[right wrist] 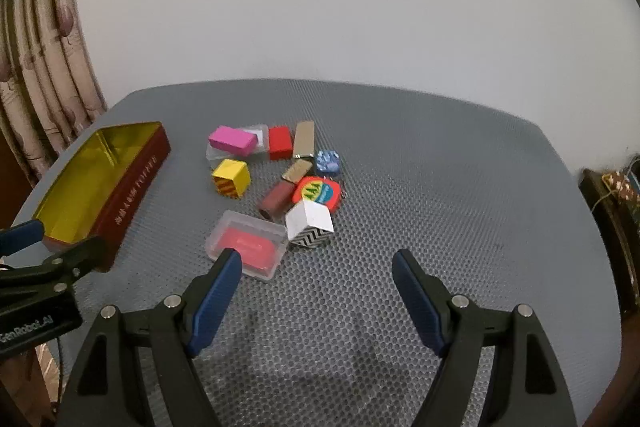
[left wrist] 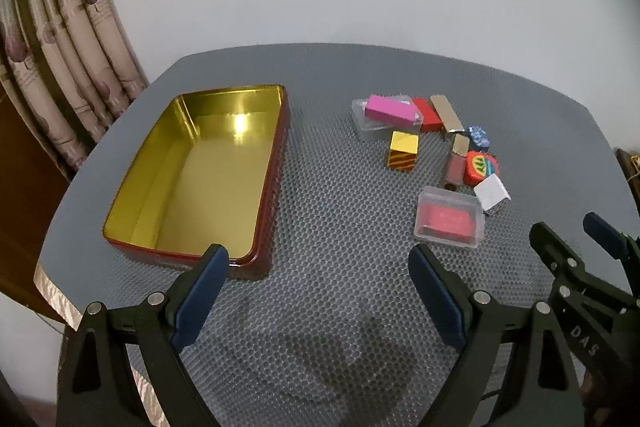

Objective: Organize rigid objects
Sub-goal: 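Grasp the white zigzag cube with the right gripper while the left approaches the clear red box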

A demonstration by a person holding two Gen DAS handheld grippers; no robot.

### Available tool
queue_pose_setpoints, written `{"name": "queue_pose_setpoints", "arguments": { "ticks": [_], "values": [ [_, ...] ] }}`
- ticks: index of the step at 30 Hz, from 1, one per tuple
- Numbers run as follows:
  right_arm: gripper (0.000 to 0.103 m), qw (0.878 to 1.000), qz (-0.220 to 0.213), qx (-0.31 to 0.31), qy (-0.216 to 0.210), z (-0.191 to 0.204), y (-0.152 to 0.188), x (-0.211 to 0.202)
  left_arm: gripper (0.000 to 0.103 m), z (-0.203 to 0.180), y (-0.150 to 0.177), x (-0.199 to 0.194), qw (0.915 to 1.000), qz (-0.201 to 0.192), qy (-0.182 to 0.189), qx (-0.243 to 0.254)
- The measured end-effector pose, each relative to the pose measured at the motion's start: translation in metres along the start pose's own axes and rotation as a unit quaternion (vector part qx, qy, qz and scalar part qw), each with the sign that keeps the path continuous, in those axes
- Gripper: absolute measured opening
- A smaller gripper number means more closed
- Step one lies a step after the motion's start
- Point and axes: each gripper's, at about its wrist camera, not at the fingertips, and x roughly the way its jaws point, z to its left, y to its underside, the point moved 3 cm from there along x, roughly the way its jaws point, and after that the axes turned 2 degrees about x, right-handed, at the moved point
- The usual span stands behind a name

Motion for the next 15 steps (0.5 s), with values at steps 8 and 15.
{"name": "queue_pose_setpoints", "arguments": {
  "ticks": [8,15],
  "values": [
    [0.080,1.000,0.021,0.008,-0.003,-0.006,-0.003,0.035,0.089,-0.007,0.003,0.016,0.9997,-0.001,-0.008,0.022],
    [0.080,0.999,0.041,0.018,-0.014,-0.011,-0.010,0.062,0.089,-0.014,0.004,0.029,0.9994,0.009,-0.006,0.034]
  ]
}}
